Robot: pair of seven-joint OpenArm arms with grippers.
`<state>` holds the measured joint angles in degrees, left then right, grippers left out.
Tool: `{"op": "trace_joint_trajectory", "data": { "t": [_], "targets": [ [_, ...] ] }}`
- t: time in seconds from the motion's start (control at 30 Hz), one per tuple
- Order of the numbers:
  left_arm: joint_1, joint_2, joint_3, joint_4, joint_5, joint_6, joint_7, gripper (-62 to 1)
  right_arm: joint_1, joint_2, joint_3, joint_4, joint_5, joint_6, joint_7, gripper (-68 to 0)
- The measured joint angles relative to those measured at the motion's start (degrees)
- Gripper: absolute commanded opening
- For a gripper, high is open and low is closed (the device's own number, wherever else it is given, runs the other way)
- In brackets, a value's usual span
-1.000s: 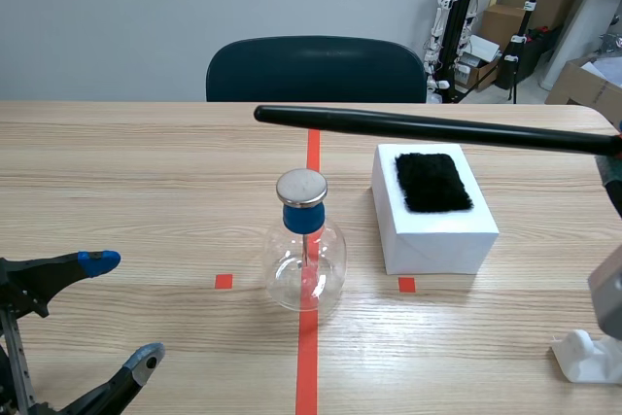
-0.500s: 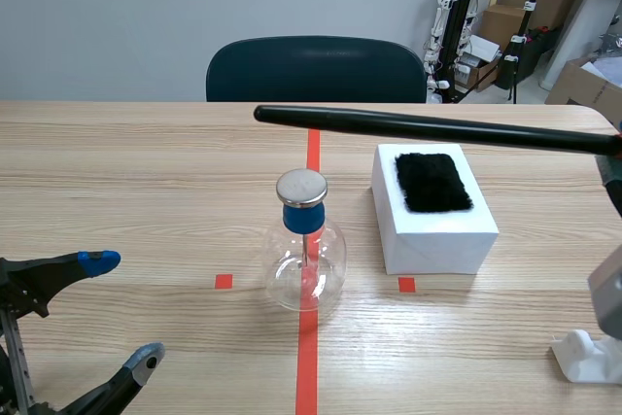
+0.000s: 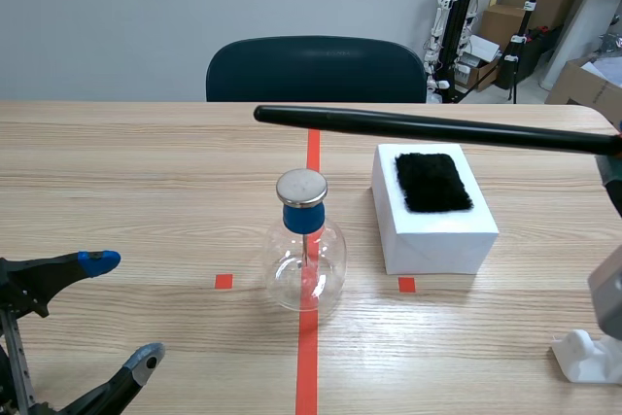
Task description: Do the electroscope experiment. rub the rod on the fur
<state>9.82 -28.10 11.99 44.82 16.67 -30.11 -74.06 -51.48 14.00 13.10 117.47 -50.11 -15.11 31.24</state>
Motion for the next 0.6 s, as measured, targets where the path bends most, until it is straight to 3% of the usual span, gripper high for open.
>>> {"op": "trace_joint_trajectory", "data": {
  "t": [0.6],
  "targets": [
    [0.0,0.0,0.0,0.0,0.0,0.0,0.0,1.4,0.0,0.0,0.0,0.0,0.0,0.9,0.0,-67.7]
  ]
}}
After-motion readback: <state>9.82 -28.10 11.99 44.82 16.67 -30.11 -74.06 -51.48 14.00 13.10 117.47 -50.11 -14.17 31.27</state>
